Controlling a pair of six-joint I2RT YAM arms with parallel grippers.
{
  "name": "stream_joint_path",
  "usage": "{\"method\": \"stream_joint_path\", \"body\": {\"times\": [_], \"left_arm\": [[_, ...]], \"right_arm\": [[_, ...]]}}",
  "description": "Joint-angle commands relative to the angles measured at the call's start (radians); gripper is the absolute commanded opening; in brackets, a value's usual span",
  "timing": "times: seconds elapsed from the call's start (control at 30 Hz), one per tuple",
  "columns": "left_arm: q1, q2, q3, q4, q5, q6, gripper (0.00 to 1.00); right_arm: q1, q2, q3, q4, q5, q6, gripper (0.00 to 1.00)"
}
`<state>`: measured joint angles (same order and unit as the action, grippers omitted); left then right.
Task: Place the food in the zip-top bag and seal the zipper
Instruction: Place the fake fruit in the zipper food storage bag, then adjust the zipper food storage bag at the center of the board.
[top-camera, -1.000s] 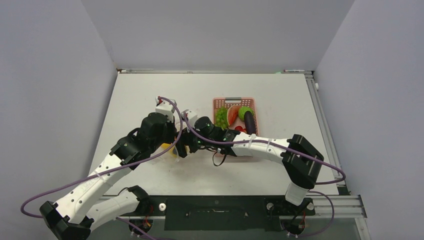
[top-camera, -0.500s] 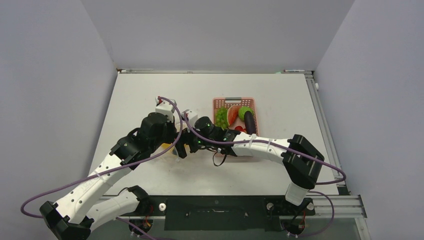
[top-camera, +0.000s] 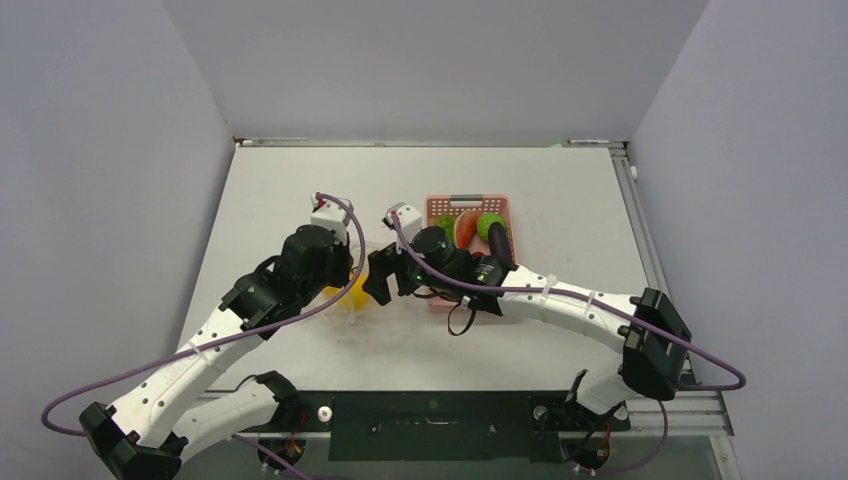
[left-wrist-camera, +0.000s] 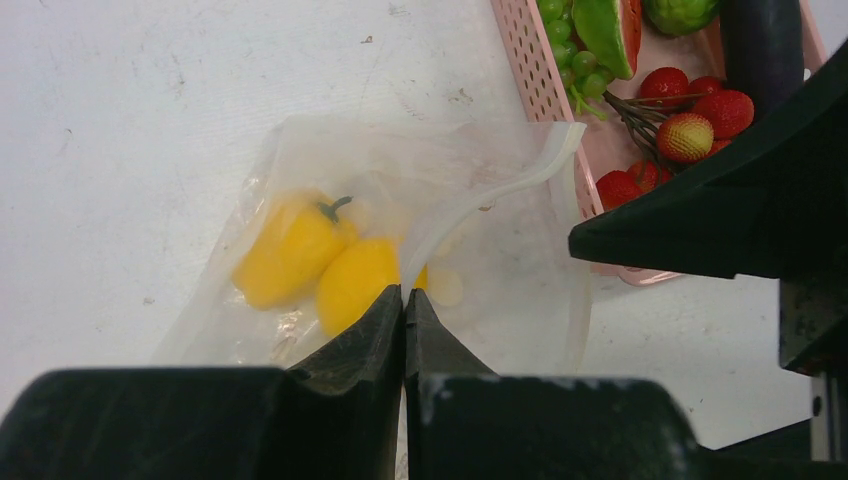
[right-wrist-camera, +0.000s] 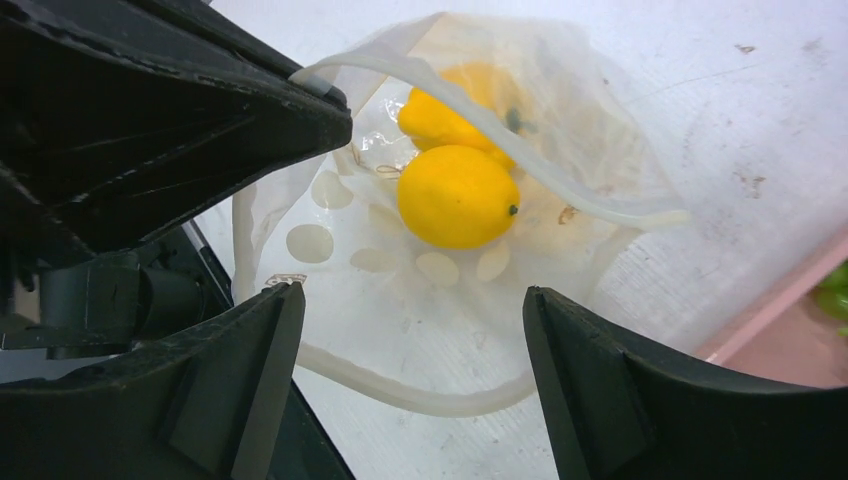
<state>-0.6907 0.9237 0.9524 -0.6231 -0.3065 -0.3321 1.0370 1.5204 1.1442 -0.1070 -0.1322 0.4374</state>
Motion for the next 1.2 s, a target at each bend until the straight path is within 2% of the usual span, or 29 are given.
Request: {"method": "stream_joint_path", "body": {"times": [0.0, 0.33, 0.67, 0.97, 1.17], "left_arm": [[0.005, -0.008, 0.025, 0.047, -0.002, 0.005, 0.00], [0.006, -0.002, 0.023, 0.045, -0.003, 0.005, 0.00], [0.005, -0.003, 0.025, 0.046, 0.000, 0.004, 0.00], [0.006, -0.006, 0.025, 0.043, 0.001, 0.005, 0.00], [0.003, -0.011, 0.025, 0.043, 0.002, 0.007, 0.00]], "right_arm": [[0.007, -0.083, -0.009, -0.055, 0.123, -0.010, 0.81], [0.007, -0.134, -0.048, -0.147, 0.282, 0.062, 0.74], [0.005, -0.085, -0.104, -0.067, 0.275, 0.153, 0.62], [-0.006, 0.029, -0.056, 0.013, 0.233, 0.180, 0.50], [-0.006, 0.051, -0.014, 0.015, 0.232, 0.163, 0.25]]}}
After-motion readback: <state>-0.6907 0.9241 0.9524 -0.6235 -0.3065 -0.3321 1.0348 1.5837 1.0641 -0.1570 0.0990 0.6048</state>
